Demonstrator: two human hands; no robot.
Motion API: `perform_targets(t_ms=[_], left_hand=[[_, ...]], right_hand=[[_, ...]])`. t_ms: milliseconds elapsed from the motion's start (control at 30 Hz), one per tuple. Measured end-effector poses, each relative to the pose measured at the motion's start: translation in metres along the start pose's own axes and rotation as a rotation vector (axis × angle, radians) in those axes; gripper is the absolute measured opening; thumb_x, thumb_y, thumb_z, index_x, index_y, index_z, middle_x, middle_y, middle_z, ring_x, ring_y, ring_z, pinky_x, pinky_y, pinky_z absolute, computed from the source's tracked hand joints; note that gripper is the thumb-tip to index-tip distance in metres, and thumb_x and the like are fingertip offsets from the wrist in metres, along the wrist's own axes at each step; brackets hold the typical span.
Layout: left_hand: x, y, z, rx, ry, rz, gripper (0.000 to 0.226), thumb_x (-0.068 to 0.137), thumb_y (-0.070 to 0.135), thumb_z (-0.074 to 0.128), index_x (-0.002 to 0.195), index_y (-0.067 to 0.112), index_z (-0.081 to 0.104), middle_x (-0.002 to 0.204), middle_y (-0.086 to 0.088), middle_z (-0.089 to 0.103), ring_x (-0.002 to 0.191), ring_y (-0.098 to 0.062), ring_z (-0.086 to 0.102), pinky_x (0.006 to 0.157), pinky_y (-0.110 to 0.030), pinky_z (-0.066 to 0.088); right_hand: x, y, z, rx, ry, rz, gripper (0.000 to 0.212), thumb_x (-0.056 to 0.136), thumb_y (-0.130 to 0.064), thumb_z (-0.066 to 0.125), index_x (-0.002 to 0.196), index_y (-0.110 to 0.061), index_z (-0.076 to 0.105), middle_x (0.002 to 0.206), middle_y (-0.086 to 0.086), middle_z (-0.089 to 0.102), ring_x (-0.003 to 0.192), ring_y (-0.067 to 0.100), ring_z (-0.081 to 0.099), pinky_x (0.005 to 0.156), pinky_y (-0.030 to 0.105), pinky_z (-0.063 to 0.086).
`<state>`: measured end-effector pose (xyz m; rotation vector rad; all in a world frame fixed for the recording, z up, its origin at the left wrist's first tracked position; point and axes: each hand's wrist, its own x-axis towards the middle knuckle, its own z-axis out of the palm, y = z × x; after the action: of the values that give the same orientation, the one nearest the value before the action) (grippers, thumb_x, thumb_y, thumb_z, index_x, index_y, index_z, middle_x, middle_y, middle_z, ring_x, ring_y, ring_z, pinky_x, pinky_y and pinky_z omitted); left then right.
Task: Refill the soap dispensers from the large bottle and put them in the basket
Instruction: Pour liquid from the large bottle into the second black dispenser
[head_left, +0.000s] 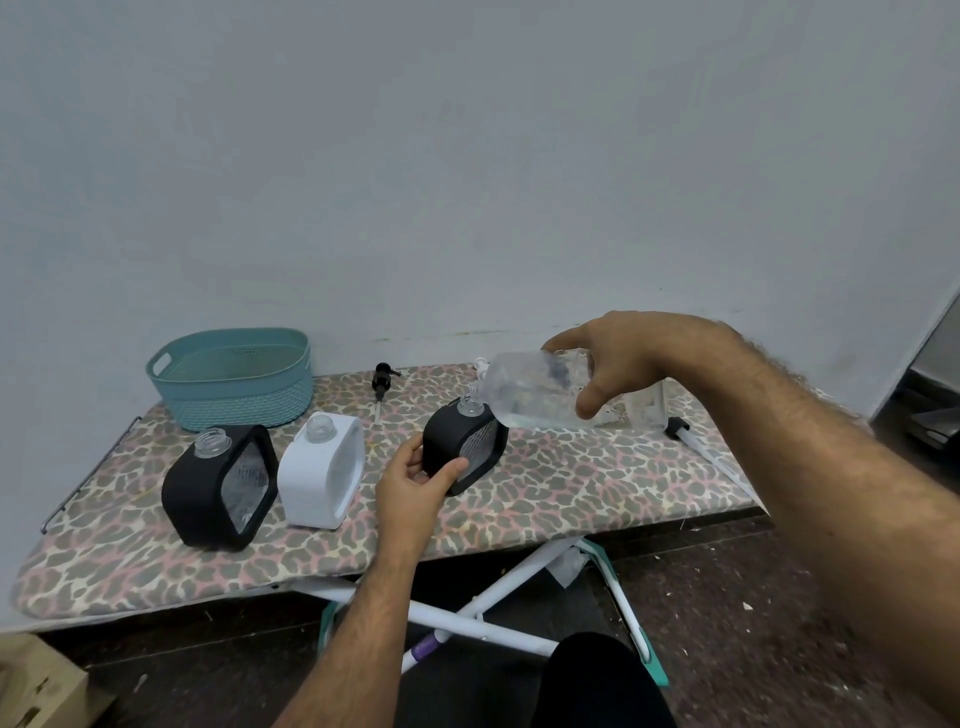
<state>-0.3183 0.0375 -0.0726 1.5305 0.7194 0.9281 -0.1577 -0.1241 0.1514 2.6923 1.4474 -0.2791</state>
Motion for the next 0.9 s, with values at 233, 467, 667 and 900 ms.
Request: perform_targets(t_ms=[233,467,667,900], left_hand=[[0.001,-0.001,0.0,0.009,0.0,-0.003,0.061,0.075,0.023,0.085,0.13,0.018,0.059,0.11,0.004,0.067,0.098,0.001,0.063,0.081,-0.021,0.055],[0.001,-0.002,0.0,0.013,-0.005,-0.005,0.06,0.075,0.024,0.084,0.13,0.019,0.059,0.109,0.007,0.067,0.1,-0.001,0.062,0.086,-0.028,0.057],[0.002,-0.004,0.0,0.009,0.0,-0.001,0.064,0.074,0.025,0.085,0.132,0.016,0.059,0.113,0.001,0.068,0.103,-0.008,0.065,0.089,-0.032,0.057],[0.001,-0.003,0.0,-0.002,0.001,-0.005,0.063,0.074,0.024,0.085,0.131,0.017,0.059,0.112,0.003,0.068,0.102,-0.005,0.064,0.088,-0.029,0.057]], right_hand=[[0.001,-0.003,-0.004,-0.013,-0.018,0.005,0.09,0.071,-0.043,0.079,0.148,-0.043,0.031,0.081,-0.021,0.042,0.101,0.013,0.044,0.1,0.041,0.044],[0.002,-0.004,-0.007,-0.015,-0.028,0.012,0.091,0.07,-0.043,0.08,0.147,-0.042,0.032,0.09,-0.016,0.047,0.109,0.016,0.051,0.097,0.038,0.044],[0.003,-0.008,-0.009,-0.024,-0.048,0.02,0.092,0.069,-0.044,0.08,0.147,-0.043,0.032,0.096,-0.017,0.05,0.107,0.02,0.062,0.095,0.039,0.046],[0.006,-0.008,-0.012,-0.047,-0.064,0.035,0.092,0.067,-0.045,0.08,0.146,-0.044,0.033,0.124,-0.008,0.058,0.111,0.021,0.062,0.097,0.04,0.047]])
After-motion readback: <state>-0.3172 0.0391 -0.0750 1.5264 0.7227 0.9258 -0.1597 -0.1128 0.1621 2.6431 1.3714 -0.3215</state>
